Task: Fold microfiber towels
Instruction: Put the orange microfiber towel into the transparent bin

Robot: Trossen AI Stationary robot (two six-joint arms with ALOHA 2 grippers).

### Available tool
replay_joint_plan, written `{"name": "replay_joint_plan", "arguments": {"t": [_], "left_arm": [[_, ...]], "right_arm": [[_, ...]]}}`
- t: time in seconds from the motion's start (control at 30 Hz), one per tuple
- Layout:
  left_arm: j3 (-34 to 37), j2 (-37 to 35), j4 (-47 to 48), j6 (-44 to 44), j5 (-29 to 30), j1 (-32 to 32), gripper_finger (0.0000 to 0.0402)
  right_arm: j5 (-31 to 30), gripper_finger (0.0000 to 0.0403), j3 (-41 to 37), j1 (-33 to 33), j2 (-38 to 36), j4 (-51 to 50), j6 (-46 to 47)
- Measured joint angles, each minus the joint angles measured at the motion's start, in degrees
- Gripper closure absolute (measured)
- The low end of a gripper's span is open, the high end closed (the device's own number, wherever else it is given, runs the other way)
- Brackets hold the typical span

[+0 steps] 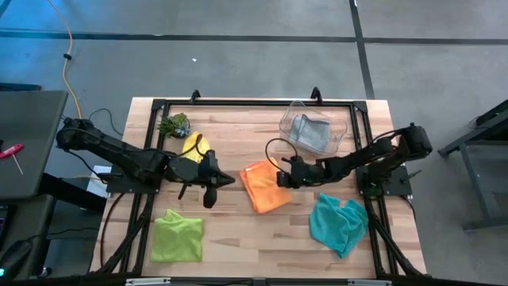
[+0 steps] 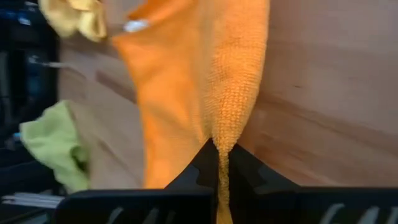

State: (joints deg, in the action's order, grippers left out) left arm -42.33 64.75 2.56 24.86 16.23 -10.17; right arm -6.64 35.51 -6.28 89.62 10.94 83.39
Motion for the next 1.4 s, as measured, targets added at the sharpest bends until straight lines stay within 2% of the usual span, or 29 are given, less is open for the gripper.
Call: {"name": "replay_joint_plan", "arguments": {"t": [0.3,0.6,0.7,0.83,1.13,1.23,1.4], "left_arm": [[0.0,-3.58,-0.02,0.0,1.09,0.02,0.0401],[0.0,-3.71,-1.31,0.0,1.07,0.02,0.0401],[0.0,-3.71,-1.31,0.0,1.04,0.01,0.0401],[0.0,-3.71,-1.79,0.0,0.98,0.02,0.0401],[0.0,-3.71,-2.77,-0.02,0.94,0.02,0.0402],[0.0,-3.71,-2.79,0.0,0.98,0.02,0.0402],[0.0,-3.71,-2.83,0.0,1.07,0.02,0.0402]], "right_arm": [[-2.15,0.0403,0.11,-0.01,-9.06,-0.68,-1.04],[-7.06,0.0403,0.22,4.11,-23.7,-5.55,-3.98],[-7.52,0.0403,0.69,7.05,-28.52,-8.63,-5.74],[-7.58,0.0403,5.39,11.82,-32.77,-17.3,-10.33],[-7.69,0.0403,21.33,26.78,-34.24,-42.35,-24.55],[-6.01,0.0403,21.7,31.47,-34.31,-45.67,-26.55],[-1.88,0.0403,15.15,36.32,-34.93,-43.49,-25.08]]}}
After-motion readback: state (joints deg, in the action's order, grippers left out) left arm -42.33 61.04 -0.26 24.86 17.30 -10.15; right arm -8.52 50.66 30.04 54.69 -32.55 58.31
